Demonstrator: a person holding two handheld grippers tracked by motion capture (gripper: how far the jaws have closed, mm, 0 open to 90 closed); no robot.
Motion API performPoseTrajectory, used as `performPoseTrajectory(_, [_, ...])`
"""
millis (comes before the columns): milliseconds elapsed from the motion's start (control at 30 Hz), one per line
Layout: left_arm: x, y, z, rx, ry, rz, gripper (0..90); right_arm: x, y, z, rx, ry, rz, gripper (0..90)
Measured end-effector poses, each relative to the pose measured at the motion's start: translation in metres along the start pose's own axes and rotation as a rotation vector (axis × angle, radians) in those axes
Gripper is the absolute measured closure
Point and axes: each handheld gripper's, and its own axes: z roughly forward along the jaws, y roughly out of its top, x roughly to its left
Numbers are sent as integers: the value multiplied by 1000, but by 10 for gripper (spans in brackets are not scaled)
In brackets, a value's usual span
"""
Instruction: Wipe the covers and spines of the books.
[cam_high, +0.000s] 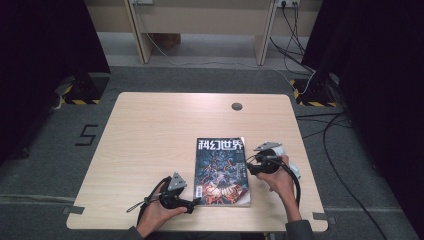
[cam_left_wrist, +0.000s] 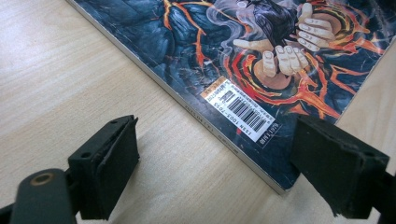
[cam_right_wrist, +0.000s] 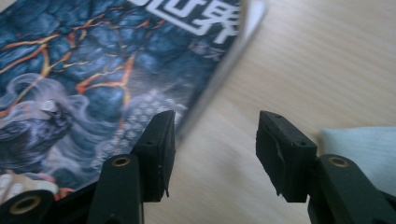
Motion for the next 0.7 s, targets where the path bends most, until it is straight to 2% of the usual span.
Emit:
performPoseTrajectory(233, [0, 1, 0, 6, -1, 4, 137, 18, 0, 16, 45, 61, -41, 464])
performPoseTrajectory(367, [2, 2, 1, 10, -12, 14, 136, 24, -1, 18, 51, 82, -35, 474])
performPoseTrajectory(467, [3, 2, 1, 17, 4, 6, 108, 28, -3, 17, 43, 70, -51, 469])
performPoseTrajectory(567, [6, 3, 1, 24, 1, 8, 105, 34, -6, 14, 40, 57, -65, 469])
performPoseTrajectory(700, [17, 1, -5, 33, 17, -9, 106, 44, -13, 9, 35, 54, -89, 464])
